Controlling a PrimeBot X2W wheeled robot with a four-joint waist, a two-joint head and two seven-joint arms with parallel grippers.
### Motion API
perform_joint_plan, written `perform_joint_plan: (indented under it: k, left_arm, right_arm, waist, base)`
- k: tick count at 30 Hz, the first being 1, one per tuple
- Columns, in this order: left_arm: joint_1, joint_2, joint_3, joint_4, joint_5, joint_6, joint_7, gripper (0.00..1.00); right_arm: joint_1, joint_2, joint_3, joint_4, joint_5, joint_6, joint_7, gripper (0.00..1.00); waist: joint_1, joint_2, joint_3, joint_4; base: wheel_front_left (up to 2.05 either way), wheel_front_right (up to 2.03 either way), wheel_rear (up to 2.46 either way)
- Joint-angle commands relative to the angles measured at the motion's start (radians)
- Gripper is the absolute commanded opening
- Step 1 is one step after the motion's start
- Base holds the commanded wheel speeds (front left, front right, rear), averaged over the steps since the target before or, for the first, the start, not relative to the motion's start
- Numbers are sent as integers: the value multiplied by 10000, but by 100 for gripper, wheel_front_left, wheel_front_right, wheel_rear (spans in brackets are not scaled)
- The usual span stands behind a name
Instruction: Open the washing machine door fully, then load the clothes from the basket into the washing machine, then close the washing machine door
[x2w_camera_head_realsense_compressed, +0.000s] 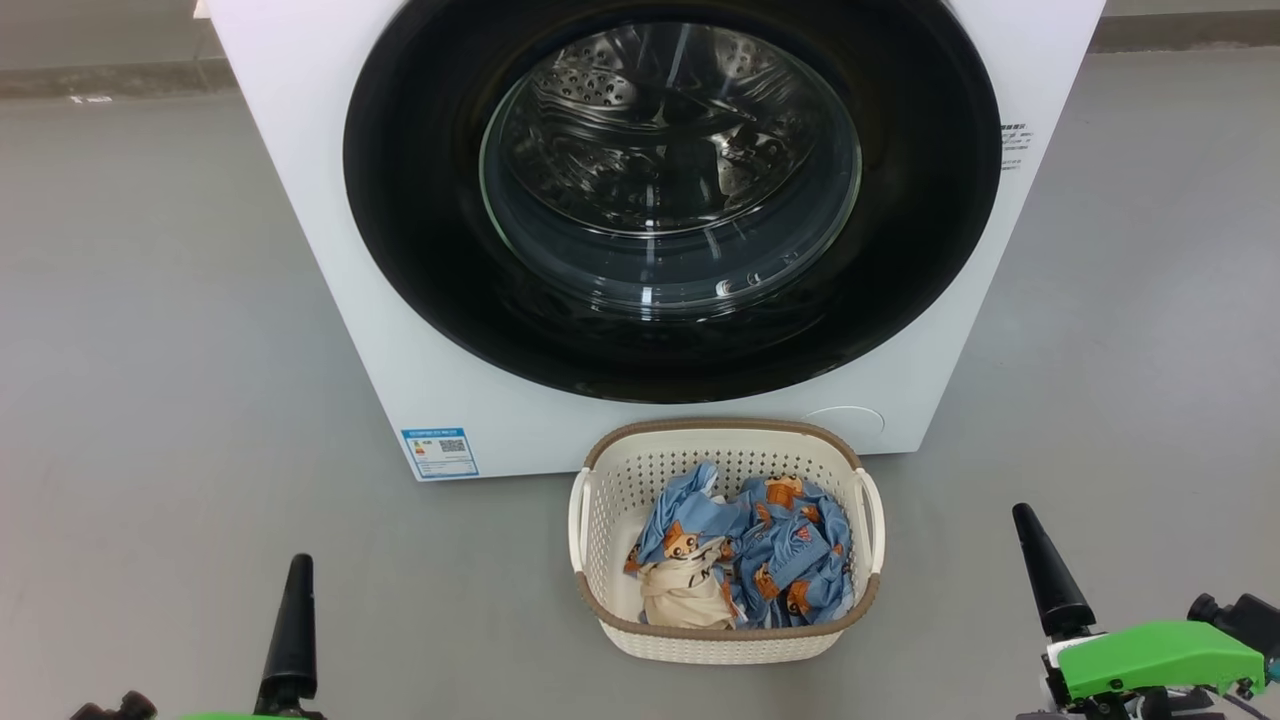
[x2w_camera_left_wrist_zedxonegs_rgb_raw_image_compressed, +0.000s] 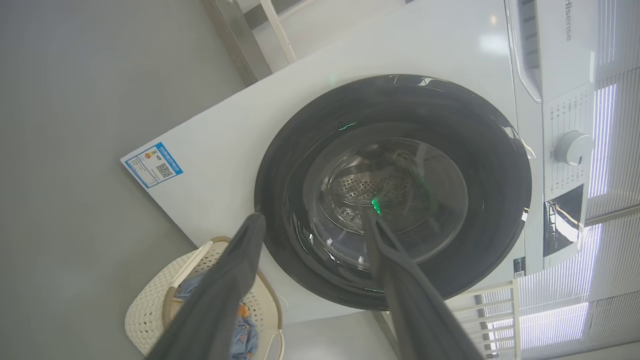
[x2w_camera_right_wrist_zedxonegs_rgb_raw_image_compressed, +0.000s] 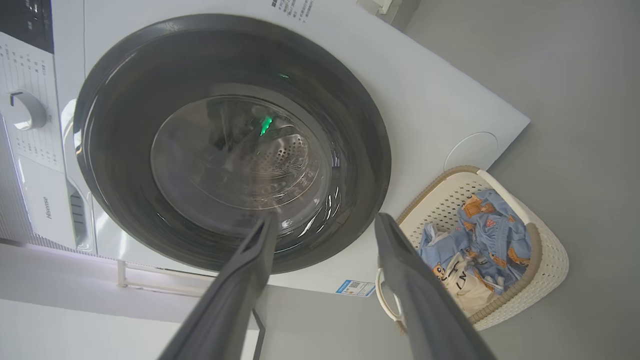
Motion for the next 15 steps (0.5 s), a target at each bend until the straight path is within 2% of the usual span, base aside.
perform_joint_plan:
  k: [1, 15]
  left_arm:
    - [-322, 149, 74, -396, 357, -86, -145, 100]
    - [-350, 265, 3, -583, 1931, -113, -453, 100]
  right_arm:
    - [-471, -69, -14, -232, -450, 27, -110, 100]
    - [-566, 43, 27, -240, -1982, 32, -326, 100]
  waist:
    - [0, -1, 9, 6]
    - [-1, -1, 103, 2]
  base:
    - [0, 0, 0]
    - [0, 0, 0]
